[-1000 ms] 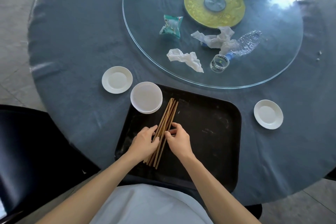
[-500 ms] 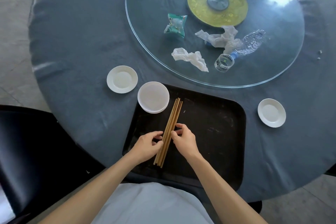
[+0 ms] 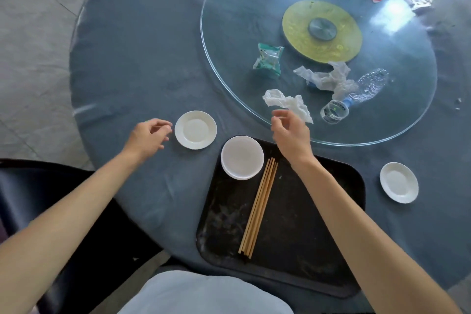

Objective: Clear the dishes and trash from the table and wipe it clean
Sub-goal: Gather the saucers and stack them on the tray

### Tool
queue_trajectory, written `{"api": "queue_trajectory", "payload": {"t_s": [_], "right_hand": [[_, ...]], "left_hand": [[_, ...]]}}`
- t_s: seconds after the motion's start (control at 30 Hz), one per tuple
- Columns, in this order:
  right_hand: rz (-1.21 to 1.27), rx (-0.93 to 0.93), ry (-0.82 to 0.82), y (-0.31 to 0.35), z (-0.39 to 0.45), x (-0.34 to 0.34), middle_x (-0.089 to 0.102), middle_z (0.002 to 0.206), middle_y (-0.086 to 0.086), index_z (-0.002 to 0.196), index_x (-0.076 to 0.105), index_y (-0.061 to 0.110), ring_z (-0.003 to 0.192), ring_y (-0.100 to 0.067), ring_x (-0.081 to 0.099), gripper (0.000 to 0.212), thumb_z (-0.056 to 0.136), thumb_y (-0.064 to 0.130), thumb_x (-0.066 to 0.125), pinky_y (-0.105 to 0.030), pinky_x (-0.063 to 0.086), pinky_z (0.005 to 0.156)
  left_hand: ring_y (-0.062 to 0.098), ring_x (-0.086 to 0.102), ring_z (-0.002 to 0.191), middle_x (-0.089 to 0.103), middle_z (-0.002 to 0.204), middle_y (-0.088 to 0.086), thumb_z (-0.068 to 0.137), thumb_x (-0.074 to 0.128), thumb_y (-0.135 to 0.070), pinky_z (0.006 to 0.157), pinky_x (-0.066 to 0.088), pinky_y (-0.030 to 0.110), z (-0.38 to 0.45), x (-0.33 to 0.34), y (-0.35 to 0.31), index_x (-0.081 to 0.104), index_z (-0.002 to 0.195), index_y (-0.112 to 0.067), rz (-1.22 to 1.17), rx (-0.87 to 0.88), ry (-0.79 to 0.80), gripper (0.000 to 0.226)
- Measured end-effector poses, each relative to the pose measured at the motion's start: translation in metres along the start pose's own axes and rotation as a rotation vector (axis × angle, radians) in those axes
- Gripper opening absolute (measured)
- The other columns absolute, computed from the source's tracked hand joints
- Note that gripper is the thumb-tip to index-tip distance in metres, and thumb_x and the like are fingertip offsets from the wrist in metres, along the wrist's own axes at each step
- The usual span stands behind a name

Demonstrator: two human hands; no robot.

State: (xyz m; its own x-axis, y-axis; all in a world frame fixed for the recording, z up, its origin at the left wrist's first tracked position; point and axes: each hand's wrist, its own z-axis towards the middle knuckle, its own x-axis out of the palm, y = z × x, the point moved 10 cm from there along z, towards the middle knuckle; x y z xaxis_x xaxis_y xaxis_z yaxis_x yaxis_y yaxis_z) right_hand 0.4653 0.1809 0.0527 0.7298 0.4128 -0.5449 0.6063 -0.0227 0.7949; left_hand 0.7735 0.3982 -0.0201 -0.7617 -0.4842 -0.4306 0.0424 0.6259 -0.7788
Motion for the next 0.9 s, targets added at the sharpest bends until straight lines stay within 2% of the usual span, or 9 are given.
{"api": "queue_trajectory", "payload": {"t_s": [0.1, 0.2, 0.33, 0.43, 0.5, 0.57, 0.63, 0.73, 0.9], "right_hand": [[0.031, -0.024, 0.084, 0.038, 0.038, 0.043, 0.071, 0.093, 0.005, 0.108, 0.072, 0.022, 0.092, -0.015, 0.070, 0.021, 0.097, 0.025, 0.054, -0.043, 0.061, 0.090], [-0.042, 0.087, 0.282, 0.040, 0.057, 0.114, 0.070, 0.087, -0.001, 0.089, 0.069, 0.024, 0.075, -0.018, 0.066, 0.014, 0.092, 0.021, 0.056, -0.041, 0.062, 0.081], [-0.247, 0.244, 0.465, 0.015, 0.060, 0.180, 0.057, 0.084, -0.008, 0.104, 0.067, -0.003, 0.073, -0.025, 0.053, 0.026, 0.090, 0.015, 0.055, -0.035, 0.050, 0.071], [-0.307, 0.308, 0.453, 0.000, 0.059, 0.193, 0.051, 0.083, -0.007, 0.092, 0.058, 0.008, 0.076, -0.026, 0.050, 0.011, 0.089, 0.015, 0.051, -0.039, 0.057, 0.073], [-0.280, 0.353, 0.432, -0.007, 0.061, 0.196, 0.056, 0.094, -0.002, 0.106, 0.063, 0.009, 0.074, -0.022, 0.055, 0.025, 0.088, 0.016, 0.048, -0.047, 0.060, 0.087], [-0.238, 0.390, 0.436, -0.008, 0.060, 0.200, 0.058, 0.112, 0.001, 0.127, 0.063, 0.022, 0.077, -0.016, 0.060, 0.039, 0.091, 0.018, 0.046, -0.045, 0.062, 0.089], [-0.198, 0.413, 0.435, -0.011, 0.062, 0.204, 0.058, 0.120, 0.001, 0.132, 0.061, 0.026, 0.081, -0.014, 0.061, 0.043, 0.093, 0.017, 0.046, -0.043, 0.063, 0.088], [-0.129, 0.429, 0.401, -0.013, 0.063, 0.202, 0.059, 0.123, -0.001, 0.127, 0.063, 0.026, 0.088, -0.017, 0.066, 0.040, 0.092, 0.013, 0.048, -0.043, 0.064, 0.087], [-0.015, 0.366, 0.335, 0.001, 0.061, 0.161, 0.066, 0.111, -0.003, 0.112, 0.068, 0.030, 0.087, -0.021, 0.072, 0.041, 0.081, 0.007, 0.056, -0.045, 0.065, 0.082]], "left_hand": [[0.022, 0.064, 0.083, 0.068, 0.099, 0.005, 0.096, 0.058, -0.015, 0.075, 0.058, 0.036, 0.032, -0.022, 0.015, 0.067, 0.097, -0.018, -0.116, -0.108, -0.130, 0.009], [0.022, 0.062, 0.075, 0.065, 0.090, 0.002, 0.094, 0.059, -0.010, 0.085, 0.058, 0.041, 0.047, -0.009, 0.045, 0.067, 0.104, -0.012, -0.099, -0.224, -0.090, 0.013], [0.016, 0.060, 0.074, 0.063, 0.097, 0.005, 0.094, 0.061, -0.008, 0.071, 0.056, 0.028, 0.048, 0.022, 0.060, 0.063, 0.113, -0.008, -0.217, -0.306, 0.001, 0.019], [0.017, 0.062, 0.081, 0.066, 0.103, 0.002, 0.094, 0.061, -0.010, 0.078, 0.058, 0.031, 0.050, 0.037, 0.060, 0.062, 0.121, -0.013, -0.285, -0.316, 0.049, 0.027], [0.018, 0.064, 0.084, 0.068, 0.103, 0.001, 0.092, 0.060, -0.011, 0.088, 0.059, 0.040, 0.051, 0.043, 0.060, 0.062, 0.117, -0.020, -0.304, -0.334, 0.061, 0.027], [0.019, 0.063, 0.083, 0.068, 0.093, -0.001, 0.091, 0.058, -0.007, 0.091, 0.057, 0.043, 0.052, 0.046, 0.060, 0.064, 0.110, -0.026, -0.311, -0.345, 0.056, 0.028], [0.020, 0.063, 0.083, 0.068, 0.088, 0.000, 0.090, 0.056, -0.001, 0.086, 0.060, 0.041, 0.054, 0.047, 0.058, 0.068, 0.110, -0.027, -0.317, -0.336, 0.042, 0.035], [0.019, 0.066, 0.085, 0.067, 0.095, 0.007, 0.090, 0.059, 0.007, 0.073, 0.061, 0.028, 0.054, 0.045, 0.048, 0.069, 0.116, -0.019, -0.377, -0.310, 0.025, 0.038], [0.022, 0.067, 0.092, 0.062, 0.095, 0.007, 0.091, 0.058, 0.012, 0.084, 0.060, 0.033, 0.050, 0.042, 0.005, 0.069, 0.120, -0.012, -0.426, -0.234, 0.061, 0.039]]}}
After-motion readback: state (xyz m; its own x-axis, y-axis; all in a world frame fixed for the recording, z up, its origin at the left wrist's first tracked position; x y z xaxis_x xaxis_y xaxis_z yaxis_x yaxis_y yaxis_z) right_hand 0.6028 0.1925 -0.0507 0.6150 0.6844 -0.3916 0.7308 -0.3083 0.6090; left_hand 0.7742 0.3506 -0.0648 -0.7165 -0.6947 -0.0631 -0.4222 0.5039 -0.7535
